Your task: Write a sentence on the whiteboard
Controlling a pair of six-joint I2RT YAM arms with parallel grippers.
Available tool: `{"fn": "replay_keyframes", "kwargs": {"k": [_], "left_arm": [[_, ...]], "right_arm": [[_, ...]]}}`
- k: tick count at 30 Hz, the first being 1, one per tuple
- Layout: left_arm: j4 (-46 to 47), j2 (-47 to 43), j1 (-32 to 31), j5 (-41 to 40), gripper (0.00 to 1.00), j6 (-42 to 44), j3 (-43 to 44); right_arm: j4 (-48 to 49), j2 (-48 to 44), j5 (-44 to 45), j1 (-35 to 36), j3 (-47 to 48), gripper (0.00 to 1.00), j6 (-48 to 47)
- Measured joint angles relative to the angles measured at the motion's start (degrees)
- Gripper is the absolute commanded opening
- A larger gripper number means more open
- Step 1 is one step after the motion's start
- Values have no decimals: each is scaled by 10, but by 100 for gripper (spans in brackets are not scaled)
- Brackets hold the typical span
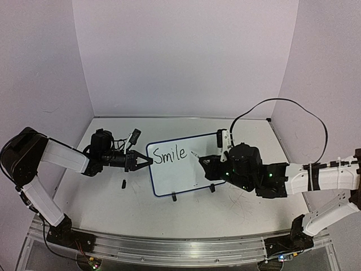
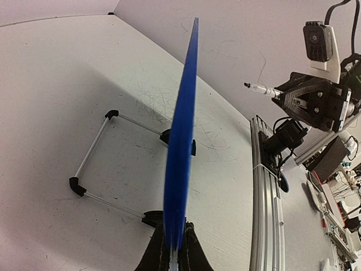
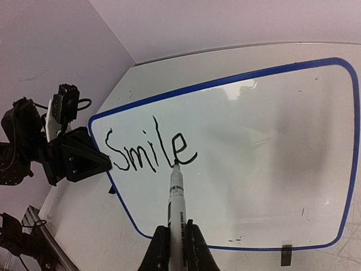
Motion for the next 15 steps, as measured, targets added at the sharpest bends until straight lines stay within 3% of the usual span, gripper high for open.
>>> {"fn": "replay_keyframes", "kwargs": {"k": [9,15], "left_arm": [[-2,0,0,0,0,2,0],[-2,0,0,0,0,2,0]], "right_arm": [[-2,20,-11,14,20,0,-18],[-60,72,-5,20,90,0,-27]]}}
